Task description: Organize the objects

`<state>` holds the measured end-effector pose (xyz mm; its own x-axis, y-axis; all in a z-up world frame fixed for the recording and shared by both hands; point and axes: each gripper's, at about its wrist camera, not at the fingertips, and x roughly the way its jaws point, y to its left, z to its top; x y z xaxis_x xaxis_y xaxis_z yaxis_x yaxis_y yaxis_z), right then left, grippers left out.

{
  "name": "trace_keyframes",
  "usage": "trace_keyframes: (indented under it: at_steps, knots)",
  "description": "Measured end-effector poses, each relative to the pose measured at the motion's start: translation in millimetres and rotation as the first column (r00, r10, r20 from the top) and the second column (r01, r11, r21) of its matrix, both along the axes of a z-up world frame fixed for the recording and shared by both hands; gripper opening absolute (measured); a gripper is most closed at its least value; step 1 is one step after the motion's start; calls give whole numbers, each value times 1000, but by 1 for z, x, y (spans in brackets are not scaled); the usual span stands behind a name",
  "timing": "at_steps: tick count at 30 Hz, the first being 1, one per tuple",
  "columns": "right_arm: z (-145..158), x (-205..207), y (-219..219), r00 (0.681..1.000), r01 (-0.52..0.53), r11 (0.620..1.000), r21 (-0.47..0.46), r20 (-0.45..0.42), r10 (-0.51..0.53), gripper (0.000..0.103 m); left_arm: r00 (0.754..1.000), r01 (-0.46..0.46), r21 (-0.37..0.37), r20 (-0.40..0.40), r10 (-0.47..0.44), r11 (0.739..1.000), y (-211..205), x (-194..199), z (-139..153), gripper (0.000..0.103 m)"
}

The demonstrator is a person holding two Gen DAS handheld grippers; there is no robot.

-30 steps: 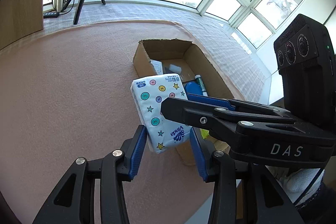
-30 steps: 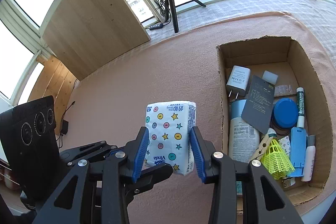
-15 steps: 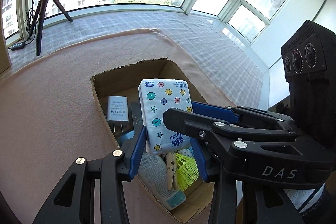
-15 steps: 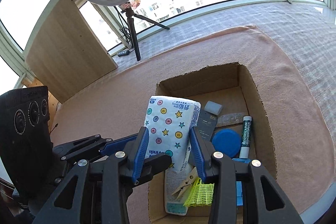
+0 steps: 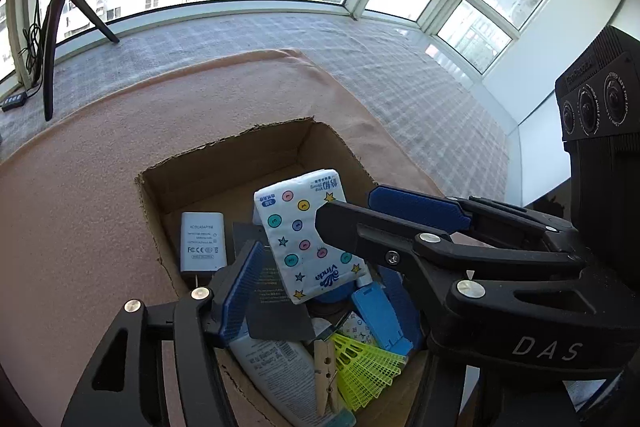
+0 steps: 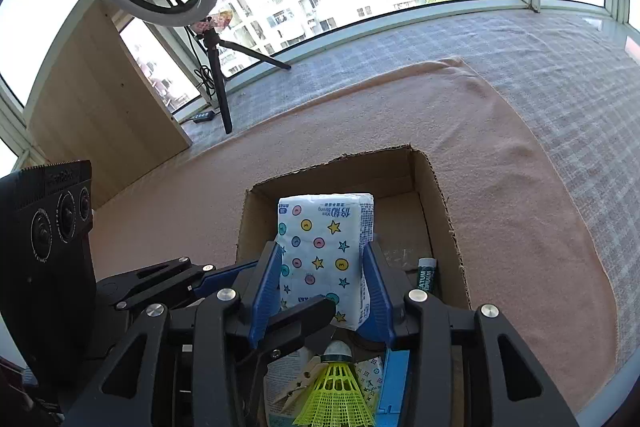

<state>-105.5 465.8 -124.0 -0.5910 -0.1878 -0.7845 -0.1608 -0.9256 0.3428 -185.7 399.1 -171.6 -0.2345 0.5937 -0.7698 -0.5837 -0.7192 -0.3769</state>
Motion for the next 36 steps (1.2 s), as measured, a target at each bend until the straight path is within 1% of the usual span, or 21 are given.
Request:
trace_keyframes:
  at_steps: [1,4,10,16,22,28,32,36]
  knots:
    - [0,0,1,1000,5,1000,4,-1,-5,45,1000,-10,-4,-5,10,1000,-1,-1,-1,81]
    - [1,1,1,1000,16,999,33,1,-16,47,1000,-23,-21,-10,23,999,-6,-3,-3,81]
    - [0,3,2,1000,25,1000,18,4,-25,47,999,-46,-36,-6,46,998,-19,-5,-3,81]
    - [6,10,-8,1000,26,999,22,-6,-26,47,997,-79,-64,-14,78,995,-47,0,0,81]
    - [13,22,-31,1000,18,999,36,-23,-17,47,991,-135,-92,-28,133,987,-95,13,6,81]
    - [17,35,-70,999,-14,998,54,-32,15,47,977,-214,-112,-49,210,970,-155,28,14,81]
    - [19,41,-103,998,-45,996,74,-35,48,48,964,-264,-133,-54,259,955,-191,44,15,81]
    - [21,47,-137,996,-73,992,101,-44,78,50,941,-338,-157,-70,331,928,-231,61,15,81]
